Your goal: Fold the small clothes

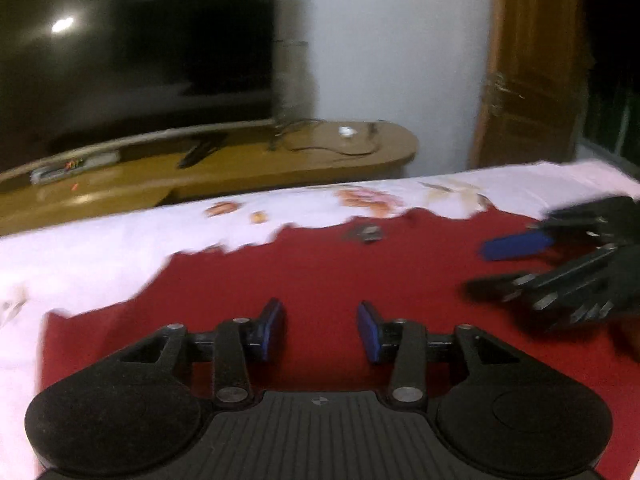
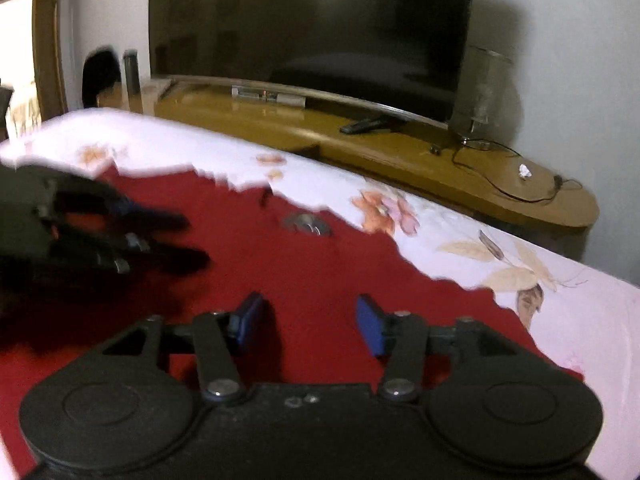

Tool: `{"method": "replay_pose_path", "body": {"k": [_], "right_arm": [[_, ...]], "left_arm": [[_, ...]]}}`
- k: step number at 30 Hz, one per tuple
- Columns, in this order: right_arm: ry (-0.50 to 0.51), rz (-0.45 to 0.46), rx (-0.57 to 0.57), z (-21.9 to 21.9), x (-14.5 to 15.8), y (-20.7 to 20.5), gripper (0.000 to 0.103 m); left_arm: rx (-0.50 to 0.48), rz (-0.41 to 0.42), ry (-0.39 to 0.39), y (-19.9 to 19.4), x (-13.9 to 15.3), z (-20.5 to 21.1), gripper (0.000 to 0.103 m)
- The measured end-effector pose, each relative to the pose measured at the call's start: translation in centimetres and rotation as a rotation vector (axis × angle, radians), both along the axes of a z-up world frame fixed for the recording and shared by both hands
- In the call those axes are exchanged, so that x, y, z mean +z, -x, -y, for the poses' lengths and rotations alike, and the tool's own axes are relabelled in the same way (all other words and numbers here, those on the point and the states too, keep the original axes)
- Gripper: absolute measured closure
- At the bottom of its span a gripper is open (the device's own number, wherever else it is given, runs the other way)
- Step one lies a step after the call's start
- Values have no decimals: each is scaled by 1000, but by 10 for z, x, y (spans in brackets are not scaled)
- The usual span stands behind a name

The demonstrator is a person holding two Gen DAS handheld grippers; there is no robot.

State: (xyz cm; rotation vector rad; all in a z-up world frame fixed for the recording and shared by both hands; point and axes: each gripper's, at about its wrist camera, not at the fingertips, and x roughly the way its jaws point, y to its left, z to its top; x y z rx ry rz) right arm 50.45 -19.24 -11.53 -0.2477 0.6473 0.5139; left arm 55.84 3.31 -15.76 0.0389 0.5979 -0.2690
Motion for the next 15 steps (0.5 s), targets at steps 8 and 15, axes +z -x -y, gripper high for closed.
{"method": "replay_pose_path", "body": {"k": [8, 15], "right_arm": [[-70, -51, -211, 114, 0, 4, 66], [-160, -2, -87, 57, 37, 44, 69]], "left_arm": [[145, -11, 22, 22, 1, -79, 42], [8, 46, 107, 53, 27, -15, 42]]}}
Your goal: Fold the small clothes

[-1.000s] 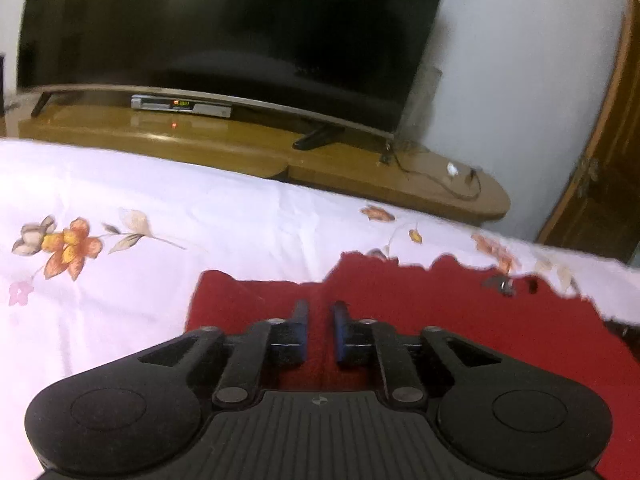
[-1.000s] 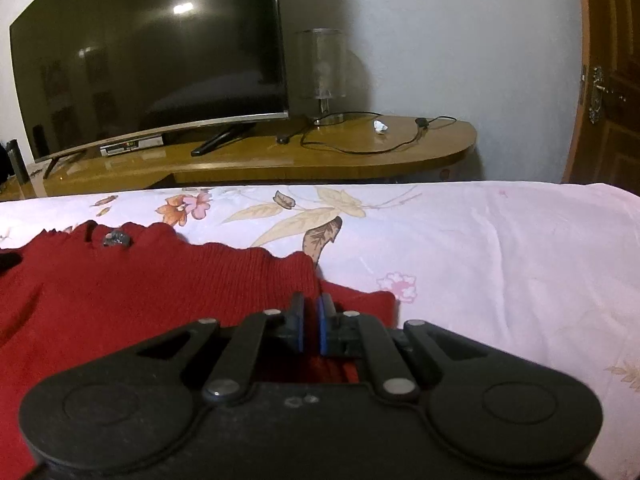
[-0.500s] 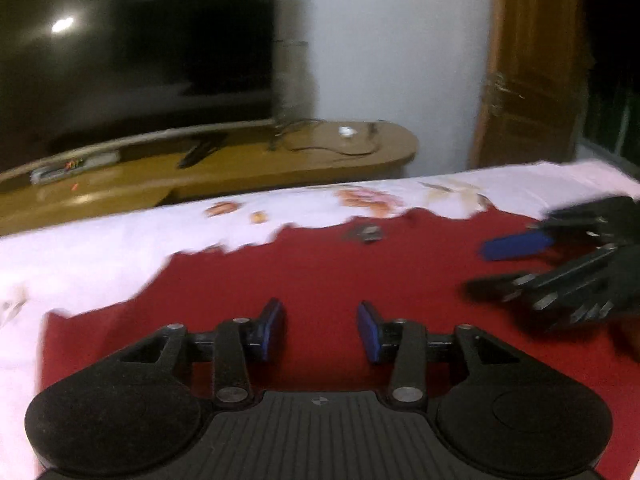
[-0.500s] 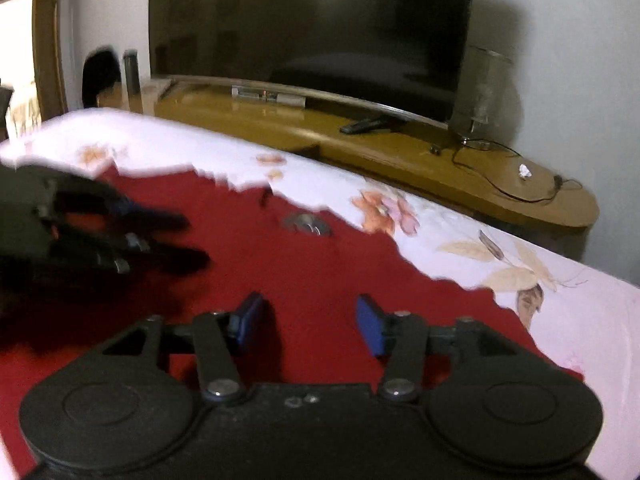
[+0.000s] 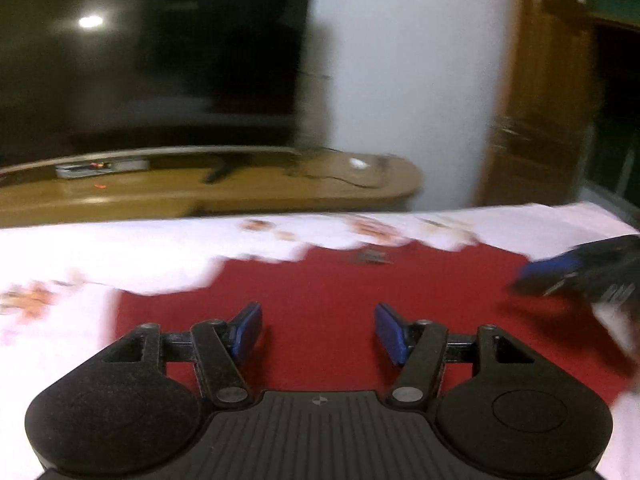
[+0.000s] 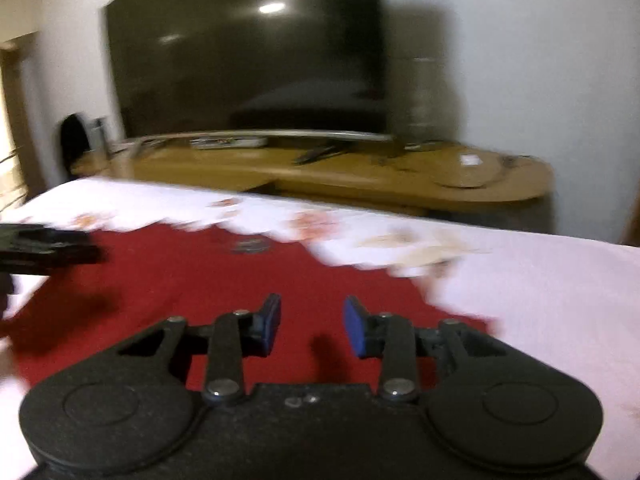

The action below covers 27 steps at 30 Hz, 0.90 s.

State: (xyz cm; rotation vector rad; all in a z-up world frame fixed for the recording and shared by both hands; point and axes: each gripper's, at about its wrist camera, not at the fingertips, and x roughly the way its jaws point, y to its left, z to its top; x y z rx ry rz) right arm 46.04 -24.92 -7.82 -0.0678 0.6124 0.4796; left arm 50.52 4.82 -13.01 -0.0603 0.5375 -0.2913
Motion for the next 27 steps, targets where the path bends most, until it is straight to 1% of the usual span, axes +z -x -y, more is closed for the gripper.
{"method": "replay_pose_path", "body": {"k": [1, 2, 3, 4, 5, 6, 7, 8, 9, 11, 13, 14, 15, 16, 17, 19, 22, 23, 25, 27], "right_arm": [[16, -16, 46, -16, -4, 5, 69], [37, -25, 95, -34, -10, 11, 67], [70, -30, 137, -49, -17, 16, 66], [111, -34, 155, -60, -24, 20, 66], [143, -39, 152, -65, -30, 21, 66], [161, -34, 150, -62, -35, 24, 66], [160, -27, 148, -56, -35, 26, 66], [162, -30, 122, -45, -33, 24, 66], [151, -39, 84, -28, -31, 24, 66], [146, -52, -1, 5, -28, 28, 66], [124, -69, -41, 32, -26, 36, 66], [123, -76, -49, 37, -25, 39, 66], [145, -77, -65, 37, -23, 44, 66], [148, -75, -76, 34, -20, 45, 65], [120, -69, -78, 29, -14, 51, 65], [66, -55, -48, 15, -7, 63, 65], [48, -48, 28, -28, -8, 77, 66], [43, -57, 46, -40, -10, 81, 66], [51, -66, 66, -52, -14, 90, 65], [99, -77, 75, -62, -21, 96, 64]], "left_arm": [[-34, -15, 16, 3, -3, 11, 42], [-62, -28, 1, 4, -8, 22, 42], [-70, -49, -47, 5, -15, 31, 42], [-64, -64, -97, 8, -23, 35, 42], [-71, -53, -123, 13, -29, 32, 42], [-73, -38, -128, 17, -32, 25, 42], [-66, -42, -111, 22, -32, 13, 42], [-48, -47, -103, 27, -30, 0, 42], [-28, -50, -112, 32, -29, -12, 42], [-23, -55, -104, 40, -29, -29, 42], [-20, -50, -144, 46, -30, -32, 42], [-9, -54, -151, 48, -28, -30, 42], [6, -58, -144, 50, -23, -26, 42], [10, -49, -125, 53, -16, -20, 42], [0, -39, -105, 57, -10, -11, 42], [-6, -42, -95, 65, -2, 9, 42], [4, -84, -72, 67, -7, 33, 42], [8, -97, -72, 68, -11, 39, 42], [26, -129, -109, 72, -24, 45, 42], [31, -101, -134, 77, -30, 45, 42]]}}
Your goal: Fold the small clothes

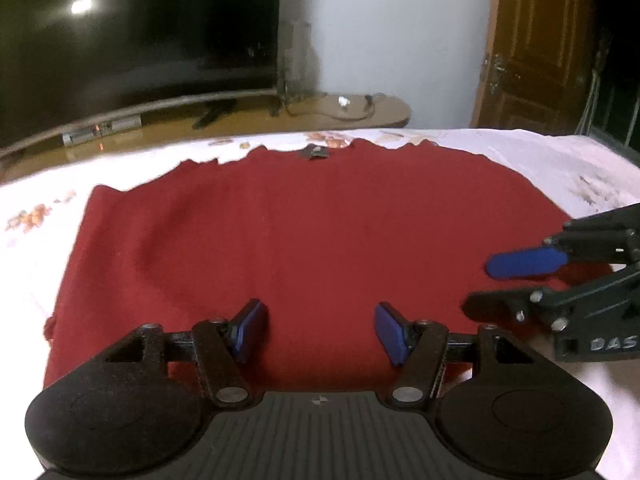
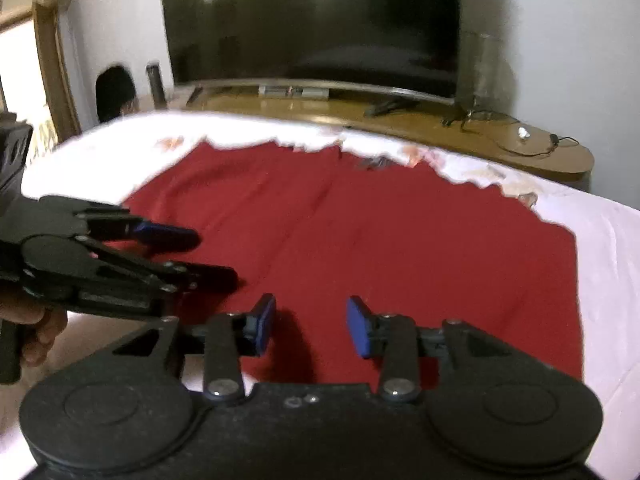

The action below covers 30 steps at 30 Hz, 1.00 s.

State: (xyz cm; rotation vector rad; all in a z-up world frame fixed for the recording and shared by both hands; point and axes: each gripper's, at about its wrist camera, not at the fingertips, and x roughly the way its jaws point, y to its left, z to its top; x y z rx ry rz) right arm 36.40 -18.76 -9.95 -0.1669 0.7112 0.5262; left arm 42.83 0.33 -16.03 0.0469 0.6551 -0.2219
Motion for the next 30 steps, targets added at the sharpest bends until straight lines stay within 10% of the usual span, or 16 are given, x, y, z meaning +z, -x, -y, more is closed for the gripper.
{"method": "replay_pose_path", "body": {"k": [30], "right_arm": [[-1, -26, -229, 102, -2, 29, 68]], "left_arm": [[190, -7, 70, 39, 5, -84, 42]]}}
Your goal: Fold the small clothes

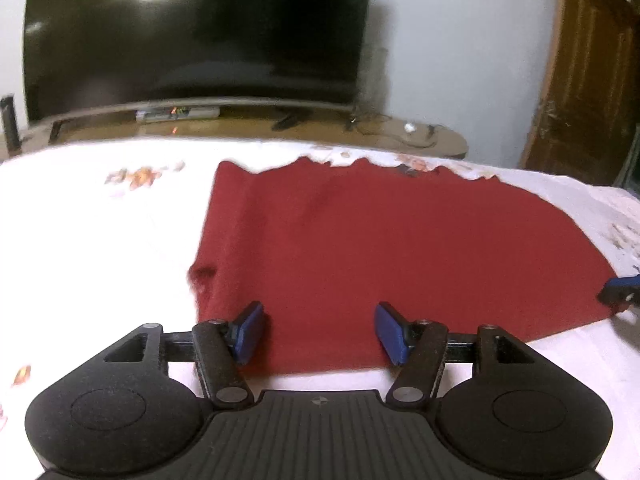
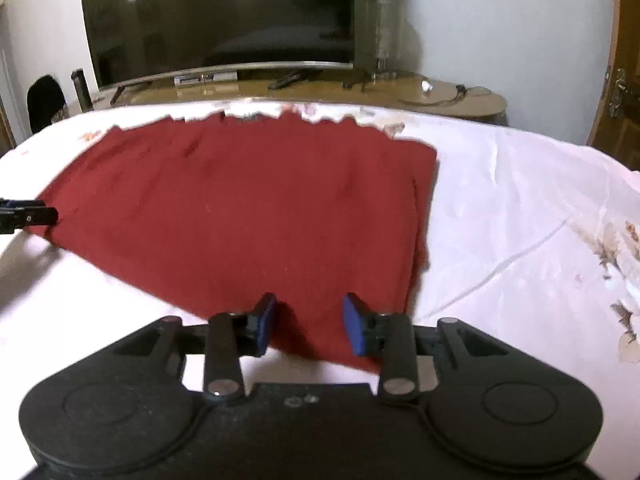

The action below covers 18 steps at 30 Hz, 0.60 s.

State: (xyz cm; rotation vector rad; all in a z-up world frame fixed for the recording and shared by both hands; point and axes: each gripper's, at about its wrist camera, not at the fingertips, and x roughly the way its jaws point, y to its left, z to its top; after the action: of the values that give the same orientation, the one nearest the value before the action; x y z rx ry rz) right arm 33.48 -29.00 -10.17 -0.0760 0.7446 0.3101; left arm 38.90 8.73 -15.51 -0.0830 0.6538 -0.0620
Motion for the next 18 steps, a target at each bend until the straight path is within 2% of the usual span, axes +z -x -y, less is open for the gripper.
{"method": "replay_pose_path", "body": {"k": [1, 5, 9, 10, 13, 16, 18], "right_arm": [[-13, 19, -3, 2, 3, 3, 68], [0, -20, -13, 8, -11, -1, 67], [-23, -14, -33, 8, 0, 1, 65], [-39, 7, -36, 10, 5, 4, 65], [-64, 55, -55, 14, 13, 15, 64], [-94, 62, -66, 14, 17, 20, 64], [-110, 70, -64, 11, 20, 23, 64]], "left_arm": [[0, -17, -12, -2, -6, -2, 42], [6, -28, -19, -5, -3, 1, 42], [49, -19, 33, 9, 9, -1, 41], [66, -14, 73, 16, 11, -5, 41], [116, -32, 253, 39, 6, -20, 41], [169, -81, 456, 54, -14, -32, 42], [209, -65, 549, 61, -22, -38, 42]]}}
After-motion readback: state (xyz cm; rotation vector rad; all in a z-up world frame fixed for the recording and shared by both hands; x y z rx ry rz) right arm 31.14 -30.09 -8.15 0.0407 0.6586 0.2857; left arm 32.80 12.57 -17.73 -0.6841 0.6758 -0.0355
